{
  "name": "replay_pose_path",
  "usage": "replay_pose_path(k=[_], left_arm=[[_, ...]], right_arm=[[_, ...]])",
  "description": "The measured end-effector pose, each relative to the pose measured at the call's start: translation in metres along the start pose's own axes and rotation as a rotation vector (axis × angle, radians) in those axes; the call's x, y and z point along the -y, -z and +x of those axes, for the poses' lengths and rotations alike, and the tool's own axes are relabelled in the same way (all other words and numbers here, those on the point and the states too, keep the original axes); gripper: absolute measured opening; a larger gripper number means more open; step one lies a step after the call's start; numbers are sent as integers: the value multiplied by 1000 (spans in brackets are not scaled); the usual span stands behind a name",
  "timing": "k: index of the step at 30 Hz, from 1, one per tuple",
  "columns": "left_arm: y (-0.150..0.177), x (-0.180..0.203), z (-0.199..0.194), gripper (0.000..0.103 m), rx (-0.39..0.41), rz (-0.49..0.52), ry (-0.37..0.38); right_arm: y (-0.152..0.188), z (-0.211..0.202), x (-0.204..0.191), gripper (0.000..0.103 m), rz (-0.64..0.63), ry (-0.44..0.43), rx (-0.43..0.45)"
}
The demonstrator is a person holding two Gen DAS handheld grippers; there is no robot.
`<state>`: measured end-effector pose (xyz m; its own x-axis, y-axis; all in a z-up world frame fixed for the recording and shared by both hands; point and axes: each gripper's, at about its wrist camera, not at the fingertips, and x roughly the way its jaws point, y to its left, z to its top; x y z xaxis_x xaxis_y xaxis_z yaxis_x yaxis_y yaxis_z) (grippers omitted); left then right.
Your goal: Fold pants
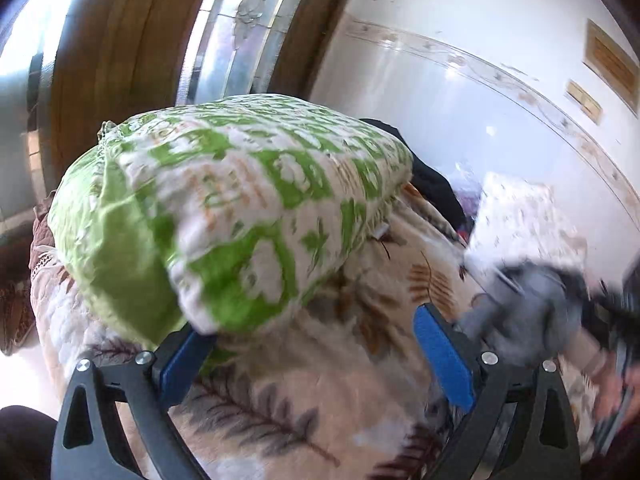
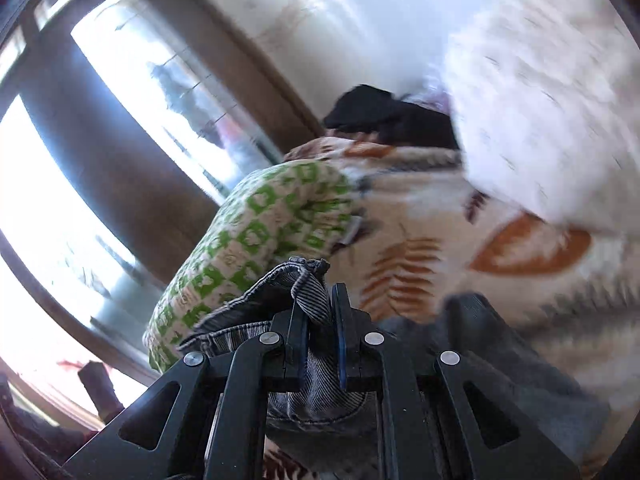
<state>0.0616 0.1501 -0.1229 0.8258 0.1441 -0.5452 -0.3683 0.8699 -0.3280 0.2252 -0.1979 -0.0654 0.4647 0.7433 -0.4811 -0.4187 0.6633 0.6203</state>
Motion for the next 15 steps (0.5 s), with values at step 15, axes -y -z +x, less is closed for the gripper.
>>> replay_pose_path(k=[15], left_arm=[[23,94,-68,103,118,343,125]], right_arm=[[23,-22,50,10,115,11,46]])
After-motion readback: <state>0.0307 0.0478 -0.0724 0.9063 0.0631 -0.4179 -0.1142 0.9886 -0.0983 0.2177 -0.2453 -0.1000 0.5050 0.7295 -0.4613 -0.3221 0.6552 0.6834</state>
